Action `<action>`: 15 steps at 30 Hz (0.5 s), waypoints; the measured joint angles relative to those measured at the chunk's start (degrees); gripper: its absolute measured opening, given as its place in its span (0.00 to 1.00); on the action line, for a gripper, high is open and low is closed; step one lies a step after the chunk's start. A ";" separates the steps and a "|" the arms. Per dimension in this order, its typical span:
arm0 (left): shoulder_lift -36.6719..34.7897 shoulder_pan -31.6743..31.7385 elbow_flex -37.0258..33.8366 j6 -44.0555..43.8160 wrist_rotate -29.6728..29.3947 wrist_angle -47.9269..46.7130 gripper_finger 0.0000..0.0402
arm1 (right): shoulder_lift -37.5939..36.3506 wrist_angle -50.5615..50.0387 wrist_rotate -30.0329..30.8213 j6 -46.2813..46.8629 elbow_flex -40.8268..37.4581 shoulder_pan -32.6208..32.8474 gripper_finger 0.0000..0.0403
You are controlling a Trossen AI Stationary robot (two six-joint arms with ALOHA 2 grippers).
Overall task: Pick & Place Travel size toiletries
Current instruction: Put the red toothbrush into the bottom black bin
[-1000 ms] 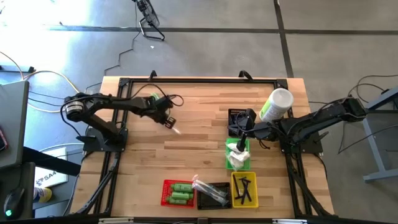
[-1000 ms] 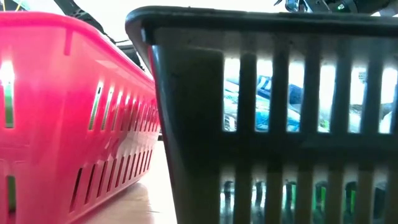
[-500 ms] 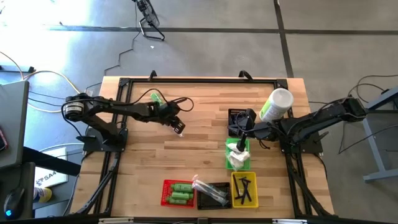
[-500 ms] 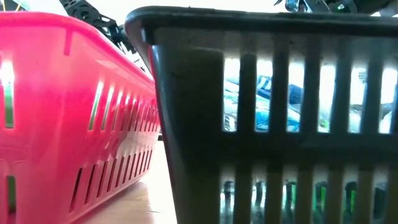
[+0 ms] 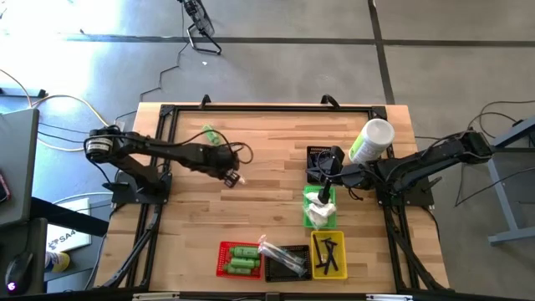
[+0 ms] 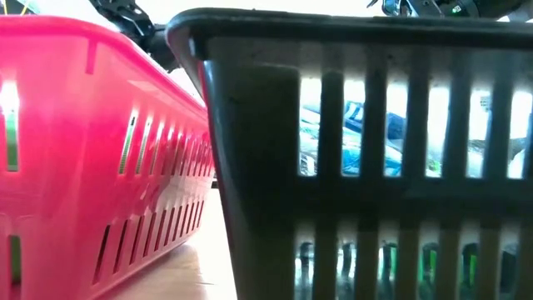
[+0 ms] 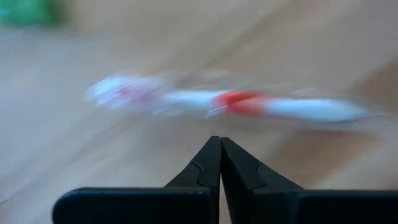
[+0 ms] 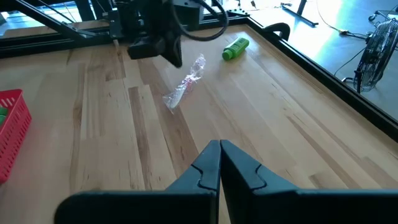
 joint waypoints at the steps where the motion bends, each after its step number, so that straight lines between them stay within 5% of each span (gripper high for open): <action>1: 0.00 -0.44 0.00 -2.02 -2.10 -2.68 0.01 | 0.00 -0.01 0.00 0.00 0.00 0.00 0.00; 6: 0.00 -0.60 -1.36 -7.33 -13.20 -7.86 0.01 | 0.00 -0.01 0.00 0.00 0.00 0.01 0.00; 15: 0.02 6.11 -8.57 -7.17 -9.74 0.18 0.01 | -0.01 -0.01 -0.02 0.00 0.02 -0.01 0.00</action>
